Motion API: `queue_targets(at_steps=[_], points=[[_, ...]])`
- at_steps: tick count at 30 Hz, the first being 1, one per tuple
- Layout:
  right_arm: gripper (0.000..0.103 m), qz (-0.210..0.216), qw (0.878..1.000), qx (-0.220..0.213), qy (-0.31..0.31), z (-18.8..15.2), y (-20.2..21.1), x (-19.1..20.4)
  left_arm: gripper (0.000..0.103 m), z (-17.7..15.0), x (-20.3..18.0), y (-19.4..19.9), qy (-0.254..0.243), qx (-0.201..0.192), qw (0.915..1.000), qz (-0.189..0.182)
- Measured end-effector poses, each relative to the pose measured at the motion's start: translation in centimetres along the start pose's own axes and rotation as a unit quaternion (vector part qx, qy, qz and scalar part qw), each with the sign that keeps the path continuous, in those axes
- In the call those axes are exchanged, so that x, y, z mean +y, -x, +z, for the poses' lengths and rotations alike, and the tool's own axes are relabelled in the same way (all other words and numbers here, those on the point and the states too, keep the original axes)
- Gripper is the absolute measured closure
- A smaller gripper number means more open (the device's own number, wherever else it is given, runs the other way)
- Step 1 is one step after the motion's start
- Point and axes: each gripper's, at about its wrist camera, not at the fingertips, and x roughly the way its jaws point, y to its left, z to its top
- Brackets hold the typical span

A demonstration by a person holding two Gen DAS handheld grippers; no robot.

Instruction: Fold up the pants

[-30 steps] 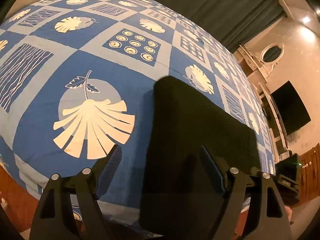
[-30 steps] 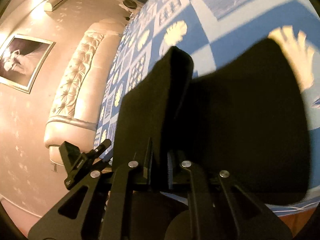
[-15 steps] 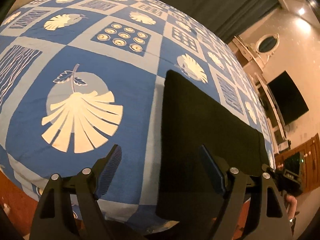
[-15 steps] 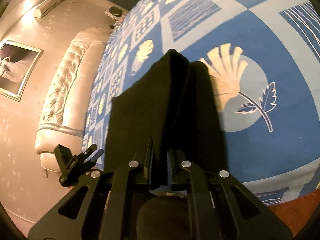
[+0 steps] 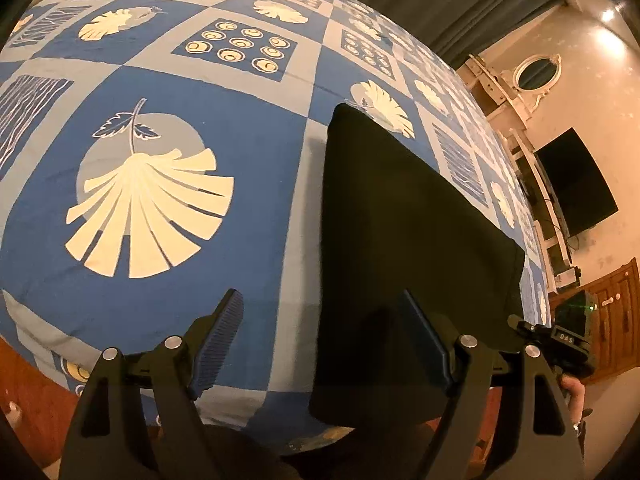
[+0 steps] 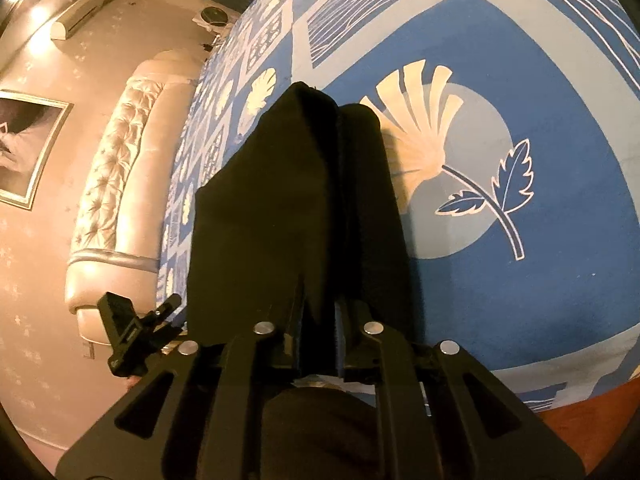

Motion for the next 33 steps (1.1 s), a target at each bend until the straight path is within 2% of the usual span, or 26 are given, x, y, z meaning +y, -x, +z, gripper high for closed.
queue_targets(at_steps=[3, 4, 5, 6, 9, 14, 15, 17, 19, 33], points=[[0.077, 0.032, 0.999, -0.023, -0.03, 0.1, 1.4, -0.9, 0.025, -0.1, 0.5, 0.1, 0.008, 0.006, 0.9999, 0.005], [0.062, 0.044, 0.998, -0.034, -0.04, 0.1, 2.0, -1.2, 0.025, -0.1, 0.6, 0.1, 0.01, 0.006, 0.9999, 0.006], [0.04, 0.053, 0.996, -0.048, -0.053, 0.2, 2.8, -1.6, 0.025, -0.2, 0.6, 0.2, 0.01, 0.005, 0.9999, 0.01], [0.033, 0.048, 0.996, -0.055, -0.056, 0.4, 3.2, -1.8, 0.025, -0.3, 0.6, 0.1, 0.008, 0.005, 0.9999, 0.012], [0.031, 0.03, 0.996, -0.048, -0.063, 0.2, 3.5, -2.7, 0.024, -0.4, 0.5, 0.0, 0.0, 0.008, 0.9998, 0.017], [0.03, 0.037, 0.995, -0.005, -0.09, -0.3, 2.1, -4.3, 0.024, -0.7, 0.4, -0.4, -0.002, 0.018, 0.9996, 0.02], [0.029, 0.047, 0.995, 0.001, -0.092, -0.4, 1.7, -4.3, 0.024, -0.7, 0.4, -0.5, -0.001, 0.018, 0.9996, 0.02], [0.02, 0.077, 0.992, 0.015, -0.099, -0.5, 0.9, -4.2, 0.019, -0.6, 0.5, -0.6, 0.003, 0.021, 0.9996, 0.02], [0.02, 0.097, 0.989, 0.035, -0.105, -0.7, 0.0, -4.2, 0.019, -0.7, 0.6, -0.7, 0.01, 0.025, 0.9995, 0.015], [0.018, 0.106, 0.989, 0.052, -0.092, -0.6, -1.6, -3.3, 0.019, -1.3, 1.9, -0.5, 0.064, 0.047, 0.9968, 0.001]])
